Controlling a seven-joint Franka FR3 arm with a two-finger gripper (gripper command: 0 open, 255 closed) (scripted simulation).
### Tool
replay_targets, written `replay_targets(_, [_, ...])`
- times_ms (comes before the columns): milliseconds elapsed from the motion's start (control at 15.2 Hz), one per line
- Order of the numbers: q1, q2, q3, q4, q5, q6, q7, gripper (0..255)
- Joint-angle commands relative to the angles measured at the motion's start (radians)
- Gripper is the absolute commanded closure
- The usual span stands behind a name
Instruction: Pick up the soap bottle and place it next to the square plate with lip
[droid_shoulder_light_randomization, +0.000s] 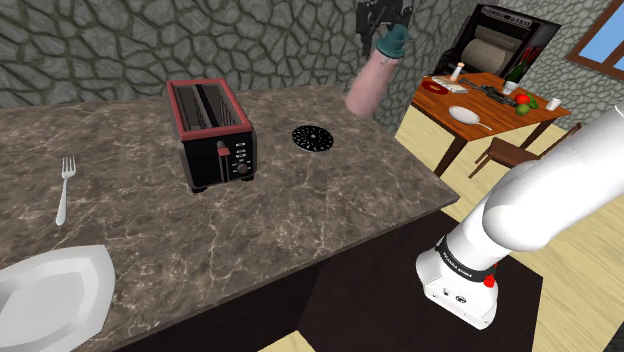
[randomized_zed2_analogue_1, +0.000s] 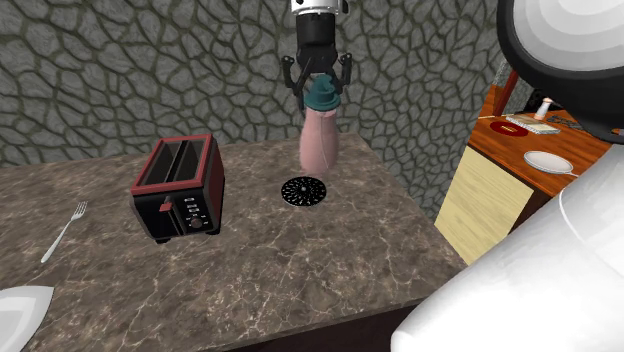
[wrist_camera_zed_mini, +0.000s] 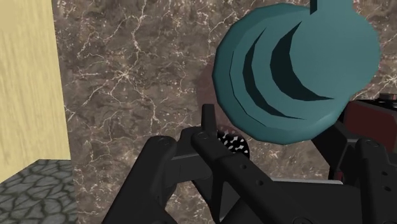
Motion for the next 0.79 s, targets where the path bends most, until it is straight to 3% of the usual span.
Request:
replay_targets(0, [0.000,0.010,0.000,0.039,0.001,-0.029,0.001,255])
replay_targets(462, [0.000,0.042,-0.002,0.165,0.003,-0.123,0.004,255])
replay_targets(726, [0.040,0.028,0.052,0.101,0.031,-0.066,0.098,255])
